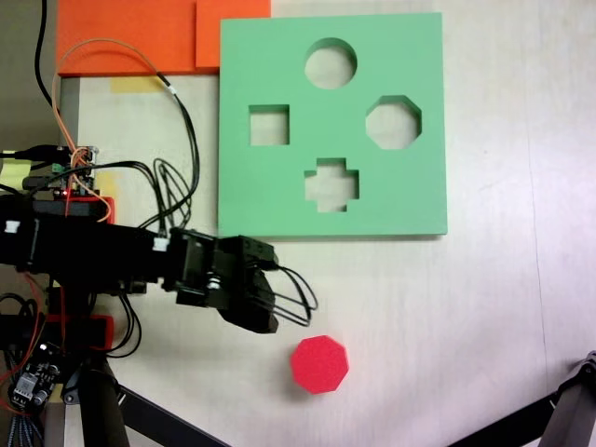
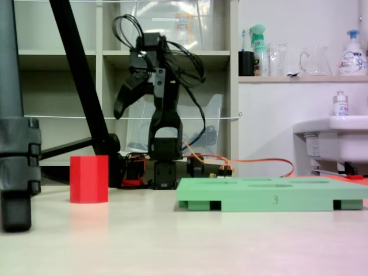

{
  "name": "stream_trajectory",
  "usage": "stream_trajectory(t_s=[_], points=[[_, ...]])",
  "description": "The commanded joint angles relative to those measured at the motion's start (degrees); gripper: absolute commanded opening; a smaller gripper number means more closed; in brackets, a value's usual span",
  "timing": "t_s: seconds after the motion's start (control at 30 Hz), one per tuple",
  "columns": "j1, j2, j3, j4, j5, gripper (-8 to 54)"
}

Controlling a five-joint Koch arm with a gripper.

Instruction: Put the octagonal pillar block into the corresponding hole

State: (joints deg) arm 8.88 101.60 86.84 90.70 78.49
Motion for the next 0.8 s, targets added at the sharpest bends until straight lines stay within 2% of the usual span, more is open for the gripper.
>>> stream_trajectory(t_s=[0.0,0.07,0.1,0.23,0.37,0.77], points=[[2.29,-0.62,-3.25,5.27,0.88,42.5],[3.96,-2.81,-5.89,6.15,0.00,43.8],[4.57,-4.13,-6.86,6.59,-1.67,46.6],[7.82,-6.86,-9.14,6.50,-12.66,50.9],[11.16,-10.63,-10.46,6.50,-16.17,52.2],[12.74,-20.65,-12.83,-0.35,-16.96,52.1]])
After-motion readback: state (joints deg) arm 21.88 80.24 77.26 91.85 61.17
